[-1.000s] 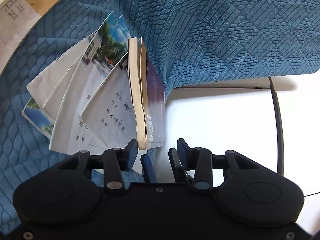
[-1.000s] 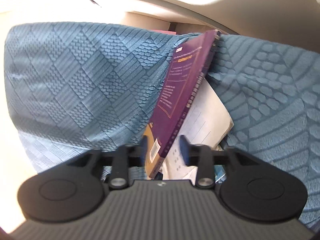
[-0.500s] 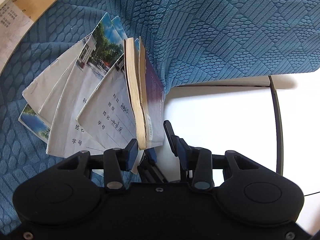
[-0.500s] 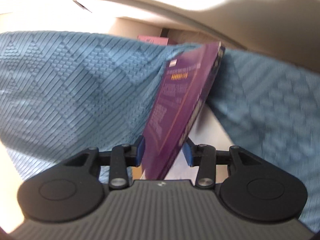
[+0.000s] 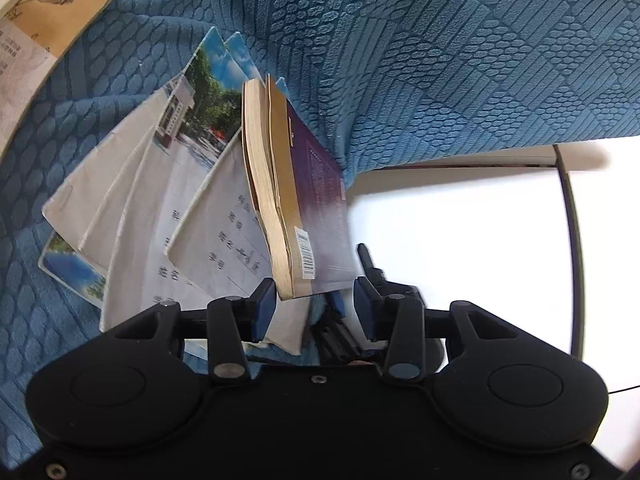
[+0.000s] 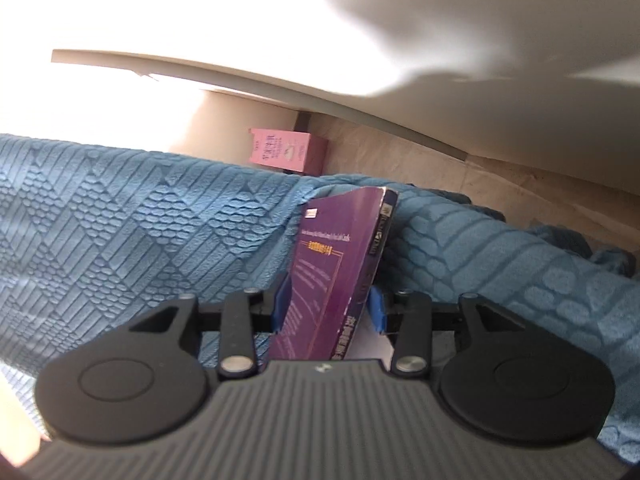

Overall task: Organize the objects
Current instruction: 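Lift the purple book upright with the right gripper, then bring the left gripper to the purple book's spine while the right gripper holds it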

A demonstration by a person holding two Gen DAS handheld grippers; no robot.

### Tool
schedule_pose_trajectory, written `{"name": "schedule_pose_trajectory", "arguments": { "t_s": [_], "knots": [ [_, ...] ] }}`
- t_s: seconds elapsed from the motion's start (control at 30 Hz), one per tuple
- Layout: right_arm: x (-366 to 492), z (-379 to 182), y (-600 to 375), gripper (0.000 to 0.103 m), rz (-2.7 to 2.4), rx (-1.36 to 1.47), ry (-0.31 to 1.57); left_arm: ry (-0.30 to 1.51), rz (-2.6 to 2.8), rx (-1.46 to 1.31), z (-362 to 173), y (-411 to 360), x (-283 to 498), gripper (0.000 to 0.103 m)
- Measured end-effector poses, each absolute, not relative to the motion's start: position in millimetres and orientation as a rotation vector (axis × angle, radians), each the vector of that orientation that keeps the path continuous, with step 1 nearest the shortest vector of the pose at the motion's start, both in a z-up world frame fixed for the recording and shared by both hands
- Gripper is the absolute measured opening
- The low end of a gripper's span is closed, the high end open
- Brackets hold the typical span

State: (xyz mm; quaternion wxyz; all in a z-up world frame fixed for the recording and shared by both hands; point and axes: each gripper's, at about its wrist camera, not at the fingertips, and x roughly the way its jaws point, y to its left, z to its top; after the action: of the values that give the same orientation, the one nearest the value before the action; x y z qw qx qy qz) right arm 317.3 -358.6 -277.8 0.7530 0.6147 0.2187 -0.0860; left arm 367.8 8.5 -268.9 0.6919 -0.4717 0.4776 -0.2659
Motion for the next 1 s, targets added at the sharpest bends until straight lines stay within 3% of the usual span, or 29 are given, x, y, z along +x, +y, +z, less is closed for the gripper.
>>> {"name": "schedule_pose_trajectory", "arguments": {
  "t_s": [0.1, 0.13, 0.3, 0.47, 1.0],
  "knots": [
    [322.4, -268.0, -353.2, 0.022, -0.178, 1.253, 0.486, 1.075, -0.575, -0.997, -267.6, 11.7, 373.6, 0.039],
    [321.9, -264.3, -352.1, 0.020, -0.165, 1.230, 0.486, 1.077, -0.572, -0.985, -266.0, 13.9, 375.3, 0.039],
    [321.5, -252.1, -343.3, 0.018, -0.116, 1.180, 0.481, 1.063, -0.549, -0.867, -249.6, 22.6, 378.2, 0.040],
    [316.1, -249.7, -338.7, 0.016, -0.095, 1.211, 0.478, 1.036, -0.506, -0.819, -243.0, 34.7, 373.7, 0.052],
    [322.0, -228.3, -321.5, 0.015, -0.079, 1.113, 0.491, 0.827, -0.544, 0.052, -181.9, -61.9, 350.5, 0.074]
  ]
}}
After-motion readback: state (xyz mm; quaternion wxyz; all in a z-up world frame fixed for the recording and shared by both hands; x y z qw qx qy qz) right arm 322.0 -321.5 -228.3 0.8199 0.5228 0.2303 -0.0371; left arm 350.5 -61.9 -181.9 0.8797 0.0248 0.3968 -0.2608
